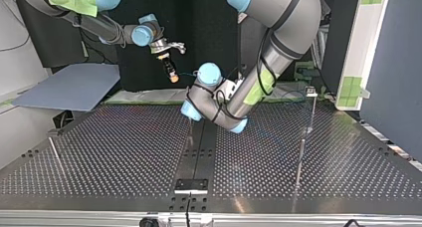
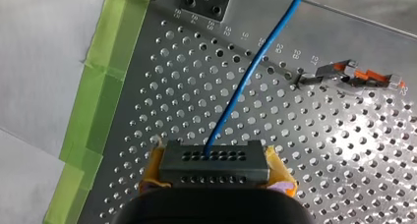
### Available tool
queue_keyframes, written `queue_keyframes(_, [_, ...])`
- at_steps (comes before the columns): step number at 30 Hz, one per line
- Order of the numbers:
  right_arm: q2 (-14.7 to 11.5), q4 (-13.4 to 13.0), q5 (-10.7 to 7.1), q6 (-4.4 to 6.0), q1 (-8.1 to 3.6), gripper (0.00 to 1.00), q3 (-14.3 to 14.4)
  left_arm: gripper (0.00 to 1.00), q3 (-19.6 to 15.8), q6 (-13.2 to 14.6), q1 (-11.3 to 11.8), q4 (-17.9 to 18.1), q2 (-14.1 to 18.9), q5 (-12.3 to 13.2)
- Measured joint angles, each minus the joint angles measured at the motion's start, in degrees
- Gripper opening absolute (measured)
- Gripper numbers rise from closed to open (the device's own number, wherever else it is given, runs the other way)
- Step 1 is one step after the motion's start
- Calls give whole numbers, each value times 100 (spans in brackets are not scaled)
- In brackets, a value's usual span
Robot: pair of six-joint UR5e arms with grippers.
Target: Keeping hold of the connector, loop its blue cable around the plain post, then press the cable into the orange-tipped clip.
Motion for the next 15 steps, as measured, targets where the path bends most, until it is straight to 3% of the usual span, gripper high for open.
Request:
queue_keyframes(8, [-2, 28, 0, -9, 24, 0, -9, 100, 11, -33, 36, 106, -38, 14])
queue_keyframes(15, [-2, 39, 0, -11, 34, 0, -10, 100, 12, -27, 25, 134, -266, -20])
